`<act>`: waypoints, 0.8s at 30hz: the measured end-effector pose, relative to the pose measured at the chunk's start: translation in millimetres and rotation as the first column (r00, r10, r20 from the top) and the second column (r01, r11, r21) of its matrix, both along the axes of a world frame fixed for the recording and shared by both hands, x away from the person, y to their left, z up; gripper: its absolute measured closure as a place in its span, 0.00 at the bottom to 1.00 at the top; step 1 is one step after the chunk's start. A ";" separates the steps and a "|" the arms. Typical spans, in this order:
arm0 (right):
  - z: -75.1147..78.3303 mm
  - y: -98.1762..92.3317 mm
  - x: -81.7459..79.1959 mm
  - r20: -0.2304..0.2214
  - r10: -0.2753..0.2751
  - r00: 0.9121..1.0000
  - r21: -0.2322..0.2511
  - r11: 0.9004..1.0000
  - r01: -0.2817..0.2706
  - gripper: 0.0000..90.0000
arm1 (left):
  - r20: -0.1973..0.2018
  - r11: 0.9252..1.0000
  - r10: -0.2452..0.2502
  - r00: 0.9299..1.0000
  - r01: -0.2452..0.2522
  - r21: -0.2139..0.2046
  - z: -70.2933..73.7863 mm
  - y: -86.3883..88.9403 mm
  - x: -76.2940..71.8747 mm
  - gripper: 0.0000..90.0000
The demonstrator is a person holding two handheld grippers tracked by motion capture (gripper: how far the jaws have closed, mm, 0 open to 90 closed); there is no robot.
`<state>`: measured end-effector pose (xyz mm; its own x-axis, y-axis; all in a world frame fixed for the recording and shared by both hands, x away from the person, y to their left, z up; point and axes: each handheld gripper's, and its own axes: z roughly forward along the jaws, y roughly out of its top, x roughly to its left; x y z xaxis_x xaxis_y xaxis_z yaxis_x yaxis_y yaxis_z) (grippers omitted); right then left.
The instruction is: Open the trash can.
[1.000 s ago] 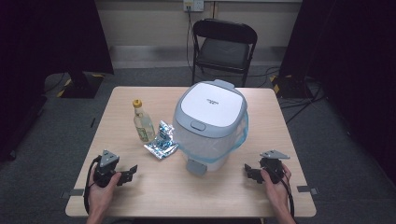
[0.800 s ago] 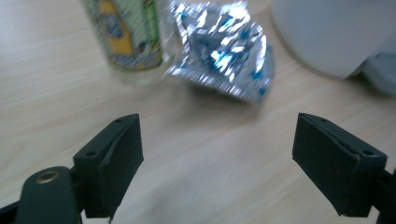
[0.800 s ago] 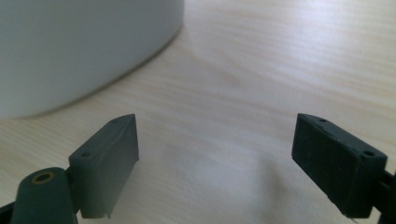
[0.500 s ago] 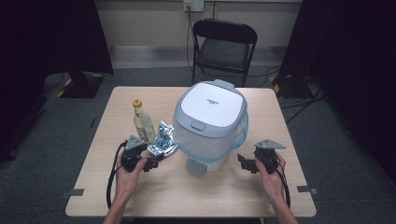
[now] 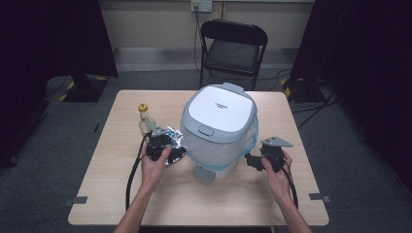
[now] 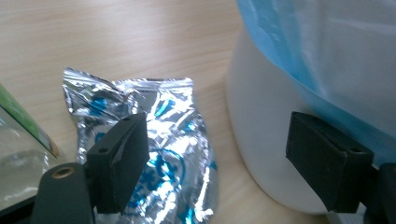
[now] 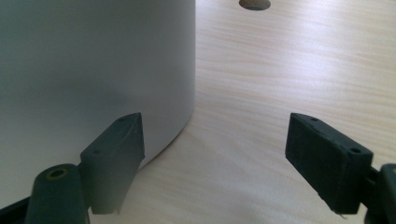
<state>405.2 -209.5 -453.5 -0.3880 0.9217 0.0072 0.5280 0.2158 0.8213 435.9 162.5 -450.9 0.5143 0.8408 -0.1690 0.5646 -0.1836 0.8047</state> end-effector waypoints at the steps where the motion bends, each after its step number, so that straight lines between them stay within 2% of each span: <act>1: 0.0 0.9 0.7 0.008 -0.003 1.000 -0.006 1.000 0.003 0.21 | 0.013 1.000 0.008 1.000 -0.009 0.003 -0.2 -1.0 1.6 0.24; 6: -0.3 5.8 4.4 0.019 -0.002 1.000 -0.014 1.000 0.002 0.23 | 0.015 0.999 0.015 1.000 -0.015 -0.032 -4.6 -1.3 9.0 0.27; 9: -0.4 6.4 5.1 0.019 -0.010 1.000 -0.012 1.000 0.010 0.24 | 0.017 0.998 -0.019 1.000 0.020 -0.066 -7.5 0.8 10.9 0.30; 11: -0.7 6.0 6.4 0.022 -0.007 1.000 -0.009 1.000 0.008 0.27 | 0.027 0.995 -0.049 0.998 0.052 -0.083 -7.9 1.2 10.4 0.37; 12: -0.7 6.0 6.9 0.026 -0.003 1.000 -0.012 1.000 0.004 0.29 | 0.036 0.994 -0.054 0.998 0.057 -0.088 -8.5 1.0 9.6 0.42; 14: -1.0 5.5 8.9 0.027 -0.004 1.000 -0.006 1.000 0.004 0.32 | 0.050 0.994 -0.056 0.997 0.060 -0.093 -9.8 0.9 8.3 0.44; 16: -2.1 5.0 11.5 0.028 -0.007 1.000 -0.002 1.000 0.008 0.33 | 0.046 0.992 -0.074 0.996 0.078 -0.104 -9.7 1.1 7.9 0.49; 18: -2.9 4.1 13.7 0.030 -0.002 1.000 0.003 1.000 0.002 0.35 | 0.050 0.991 -0.090 0.995 0.094 -0.092 -8.7 0.3 6.6 0.49; 20: -3.5 3.4 16.0 0.033 -0.011 0.999 0.006 1.000 0.011 0.38 | 0.050 0.989 -0.115 0.992 0.119 -0.093 -8.0 -1.2 4.9 0.53; 24: -3.2 2.8 23.4 0.032 -0.022 0.999 -0.004 1.000 0.022 0.46 | 0.046 0.983 -0.166 0.985 0.170 -0.076 -6.2 -4.7 1.5 0.54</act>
<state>428.6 -206.7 -456.7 -0.3677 0.9299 -0.0087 0.5063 0.2080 0.8369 437.3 157.8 -457.0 0.6547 0.7265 -0.2088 0.4988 -0.2077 0.8414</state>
